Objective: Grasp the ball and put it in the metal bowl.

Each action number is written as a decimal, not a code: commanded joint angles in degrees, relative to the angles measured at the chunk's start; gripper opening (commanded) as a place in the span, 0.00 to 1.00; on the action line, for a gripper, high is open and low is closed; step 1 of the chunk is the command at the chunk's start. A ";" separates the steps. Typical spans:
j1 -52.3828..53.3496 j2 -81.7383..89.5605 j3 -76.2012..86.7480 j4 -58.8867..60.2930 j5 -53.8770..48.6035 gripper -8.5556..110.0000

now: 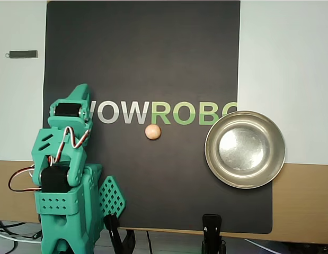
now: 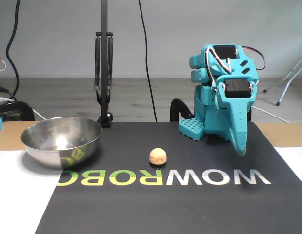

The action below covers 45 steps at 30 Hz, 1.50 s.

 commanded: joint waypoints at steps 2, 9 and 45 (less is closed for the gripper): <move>0.18 3.52 1.93 0.26 -0.18 0.08; 0.26 3.60 1.93 0.53 -0.18 0.07; 5.98 -47.37 -53.53 31.99 -0.35 0.07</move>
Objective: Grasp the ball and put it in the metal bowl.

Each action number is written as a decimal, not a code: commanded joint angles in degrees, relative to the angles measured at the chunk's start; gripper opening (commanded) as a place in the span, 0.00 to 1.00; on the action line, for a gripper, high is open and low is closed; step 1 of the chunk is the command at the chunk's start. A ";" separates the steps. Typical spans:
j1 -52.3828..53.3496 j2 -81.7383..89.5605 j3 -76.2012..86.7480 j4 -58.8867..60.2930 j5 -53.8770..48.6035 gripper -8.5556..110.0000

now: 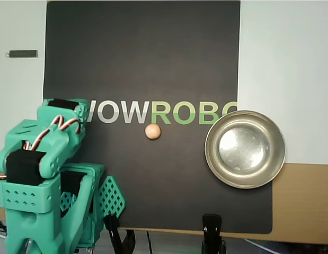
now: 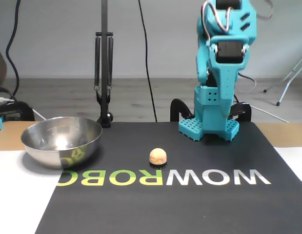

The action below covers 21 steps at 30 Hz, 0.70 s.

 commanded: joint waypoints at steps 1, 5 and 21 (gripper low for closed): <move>0.00 -6.06 -7.21 0.53 -0.35 0.07; 0.00 -13.45 -12.22 0.53 -0.35 0.07; 0.00 -42.01 -31.11 6.59 -0.62 0.07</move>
